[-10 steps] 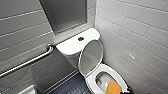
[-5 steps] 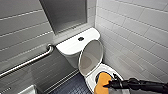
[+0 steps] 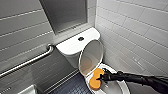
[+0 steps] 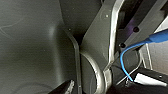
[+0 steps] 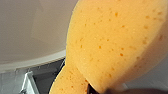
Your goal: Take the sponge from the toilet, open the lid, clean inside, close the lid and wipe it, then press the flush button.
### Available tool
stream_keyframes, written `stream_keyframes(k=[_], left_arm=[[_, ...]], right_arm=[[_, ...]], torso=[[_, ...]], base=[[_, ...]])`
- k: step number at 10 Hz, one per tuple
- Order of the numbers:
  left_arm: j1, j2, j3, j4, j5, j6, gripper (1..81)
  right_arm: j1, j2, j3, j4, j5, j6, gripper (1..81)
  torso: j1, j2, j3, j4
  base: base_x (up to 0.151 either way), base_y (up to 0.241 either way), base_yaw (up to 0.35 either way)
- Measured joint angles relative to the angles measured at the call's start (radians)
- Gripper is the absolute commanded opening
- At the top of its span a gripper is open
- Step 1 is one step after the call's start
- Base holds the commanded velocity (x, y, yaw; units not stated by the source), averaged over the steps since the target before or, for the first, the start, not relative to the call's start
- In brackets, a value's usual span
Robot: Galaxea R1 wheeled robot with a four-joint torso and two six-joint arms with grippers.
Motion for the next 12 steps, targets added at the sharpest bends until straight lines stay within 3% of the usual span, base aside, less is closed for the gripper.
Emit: stream_keyframes(k=[3,8,12], left_arm=[[0.000,0.017,-0.029,0.000,0.000,0.000,81.1],[0.000,0.021,-0.030,0.000,0.000,0.000,81.1],[0.000,0.022,-0.030,0.001,0.000,0.000,81.1]], right_arm=[[-0.022,0.080,-0.118,0.000,0.139,0.135,1.0],[-0.115,0.044,0.002,-0.021,0.204,0.165,1.0],[-0.216,0.007,0.014,-0.072,0.230,0.169,1.0]], torso=[[0.000,0.000,0.000,0.000],[0.000,0.000,0.000,0.000],[0.000,0.000,0.000,0.000]], base=[[0.000,0.000,0.000],[0.000,0.000,0.000],[0.000,0.000,0.000]])
